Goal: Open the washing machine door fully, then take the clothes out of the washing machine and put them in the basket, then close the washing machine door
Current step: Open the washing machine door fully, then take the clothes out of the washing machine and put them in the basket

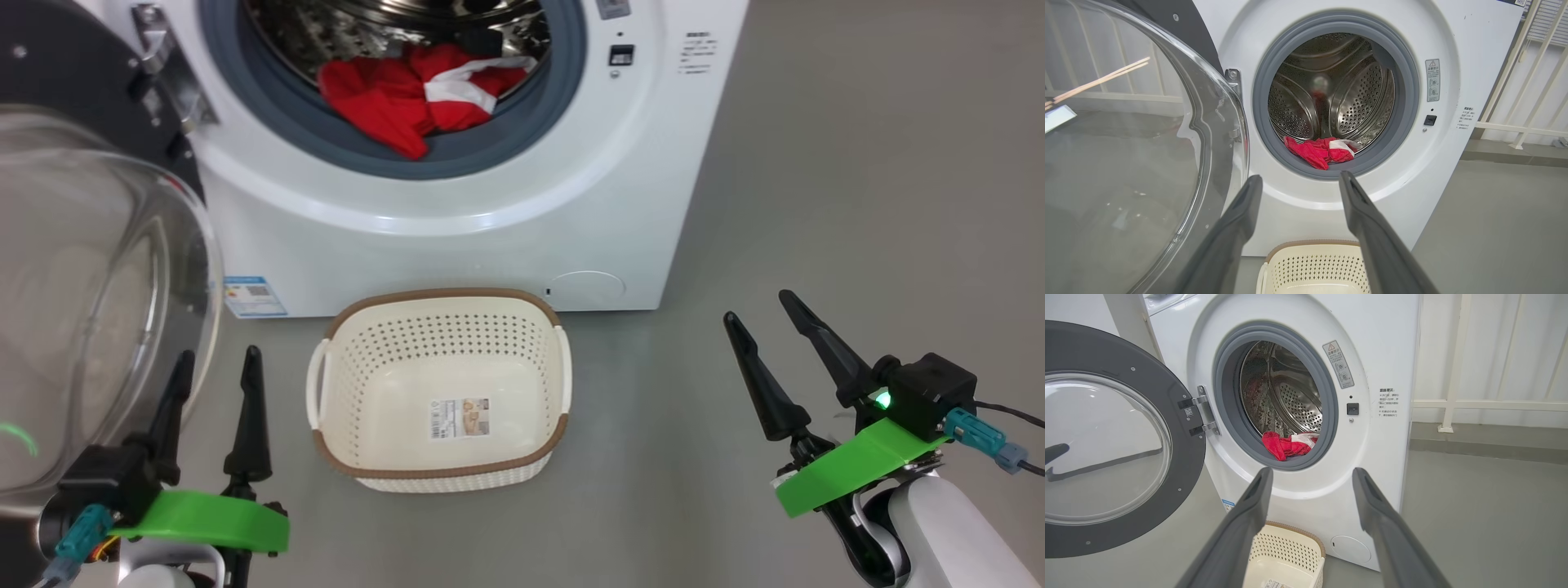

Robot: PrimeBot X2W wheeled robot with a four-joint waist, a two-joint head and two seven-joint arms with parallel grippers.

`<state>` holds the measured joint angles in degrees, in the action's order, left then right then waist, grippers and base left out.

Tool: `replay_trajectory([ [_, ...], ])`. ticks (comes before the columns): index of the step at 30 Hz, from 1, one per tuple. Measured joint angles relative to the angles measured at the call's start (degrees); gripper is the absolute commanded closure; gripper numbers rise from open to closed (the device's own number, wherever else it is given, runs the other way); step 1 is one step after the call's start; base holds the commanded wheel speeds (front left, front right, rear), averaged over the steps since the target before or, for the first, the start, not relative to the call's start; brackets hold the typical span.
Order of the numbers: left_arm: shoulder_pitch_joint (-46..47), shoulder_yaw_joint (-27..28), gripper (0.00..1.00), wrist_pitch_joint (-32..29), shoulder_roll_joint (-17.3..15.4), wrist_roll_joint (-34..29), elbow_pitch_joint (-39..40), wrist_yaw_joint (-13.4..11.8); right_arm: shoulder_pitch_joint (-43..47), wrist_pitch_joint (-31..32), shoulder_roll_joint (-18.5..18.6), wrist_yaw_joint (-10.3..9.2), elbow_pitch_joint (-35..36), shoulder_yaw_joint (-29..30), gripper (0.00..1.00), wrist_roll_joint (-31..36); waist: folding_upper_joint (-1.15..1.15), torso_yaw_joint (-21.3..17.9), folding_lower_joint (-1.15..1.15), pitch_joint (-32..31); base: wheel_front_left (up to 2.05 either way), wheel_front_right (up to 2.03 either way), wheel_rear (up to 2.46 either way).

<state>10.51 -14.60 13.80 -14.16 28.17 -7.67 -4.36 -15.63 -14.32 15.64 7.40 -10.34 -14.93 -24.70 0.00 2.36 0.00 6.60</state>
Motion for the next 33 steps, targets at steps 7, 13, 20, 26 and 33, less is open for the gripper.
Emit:
replay_trajectory([
  [7, -3.00, 2.20, 0.00, 0.49, 0.80, -0.38, 0.45, 0.01, -0.01, 0.00, 0.04, 0.00, 0.12, 0.33, 0.00, 0.02, 0.00, -2.68, 0.00, 0.12, 0.00, 0.00, 0.00],
  [13, -4.62, 3.87, 0.00, 0.49, 1.62, -0.94, 0.60, 0.59, 0.00, 0.00, 0.18, 0.00, 0.10, 0.69, 0.00, 0.02, 0.00, -3.96, 0.00, -0.25, 0.00, 0.00, 0.00],
  [20, -5.42, 4.83, 0.00, 0.51, 2.22, -2.42, 0.55, 1.65, 0.01, 0.00, 0.22, 0.00, 0.07, 0.81, 0.00, 0.03, 0.00, -4.25, 0.00, -0.61, 0.00, 0.00, 0.00],
  [26, -5.67, 5.48, 0.00, 0.51, 3.11, -3.93, 0.45, 2.47, 0.01, 0.00, 0.29, 0.00, 0.07, 1.05, 0.00, 0.03, 0.00, -4.07, 0.00, -0.53, 0.00, 0.00, 0.00],
  [33, -5.66, 6.24, 0.00, 0.51, 3.52, -5.42, 0.29, 2.91, 0.01, 0.00, 0.27, 0.00, 0.08, 1.29, 0.00, 0.12, 0.00, -3.70, 0.00, -0.34, 0.00, 0.00, 0.00],
])
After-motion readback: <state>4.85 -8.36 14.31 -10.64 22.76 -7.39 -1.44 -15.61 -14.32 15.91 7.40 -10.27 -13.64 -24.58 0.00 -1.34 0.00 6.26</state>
